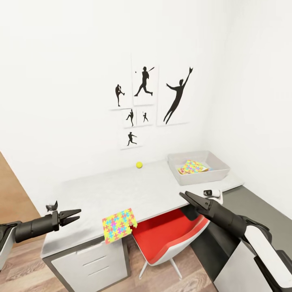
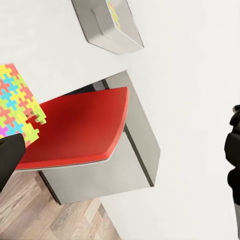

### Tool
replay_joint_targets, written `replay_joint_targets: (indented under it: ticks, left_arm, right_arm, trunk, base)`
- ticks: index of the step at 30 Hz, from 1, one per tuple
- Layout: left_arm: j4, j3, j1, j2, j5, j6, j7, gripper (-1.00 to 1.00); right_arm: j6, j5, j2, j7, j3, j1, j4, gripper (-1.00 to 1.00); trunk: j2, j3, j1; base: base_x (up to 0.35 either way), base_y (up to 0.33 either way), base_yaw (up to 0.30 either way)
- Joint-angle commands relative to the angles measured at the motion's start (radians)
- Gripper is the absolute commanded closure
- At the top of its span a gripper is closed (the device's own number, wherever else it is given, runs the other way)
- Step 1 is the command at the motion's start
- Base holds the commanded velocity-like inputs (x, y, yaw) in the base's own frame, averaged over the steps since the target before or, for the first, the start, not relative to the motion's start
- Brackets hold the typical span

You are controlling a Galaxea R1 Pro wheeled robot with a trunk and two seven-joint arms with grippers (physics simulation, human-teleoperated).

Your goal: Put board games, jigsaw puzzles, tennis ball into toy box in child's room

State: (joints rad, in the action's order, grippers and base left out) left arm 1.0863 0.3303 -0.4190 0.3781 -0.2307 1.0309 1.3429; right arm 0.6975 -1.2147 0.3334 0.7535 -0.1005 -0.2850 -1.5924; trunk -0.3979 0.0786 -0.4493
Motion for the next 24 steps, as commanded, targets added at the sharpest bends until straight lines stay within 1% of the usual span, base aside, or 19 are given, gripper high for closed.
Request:
replay_joint_targets:
  ticks: [1,12,20,24]
  left_arm:
    - [-0.004,0.000,-0.001,0.000,-0.002,0.009,0.001,-1.00]
    - [-0.037,0.001,-0.001,-0.005,-0.001,0.005,-0.010,-1.00]
    - [-0.061,0.000,-0.001,-0.010,-0.004,0.002,-0.093,-1.00]
    - [-0.064,0.000,-0.001,-0.014,-0.006,0.004,-0.110,-1.00]
  right_arm:
    - [0.002,-0.008,0.001,-0.001,-0.001,-0.001,0.000,-1.00]
    - [-0.011,-0.008,0.002,0.000,0.000,0.003,0.000,-1.00]
    - [-0.013,-0.008,0.003,0.000,-0.001,0.003,0.000,-1.00]
    - [-0.013,-0.008,0.003,-0.002,-0.001,0.003,0.000,-1.00]
  trunk:
    - [-0.002,0.001,-0.001]
    - [-0.002,-0.017,-0.001]
    - [-0.002,-0.022,-0.001]
    - [-0.002,-0.022,-0.001]
  base:
    - [0.000,0.000,0.000]
    - [0.000,0.000,0.000]
    - [0.000,0.000,0.000]
    - [0.000,0.000,0.000]
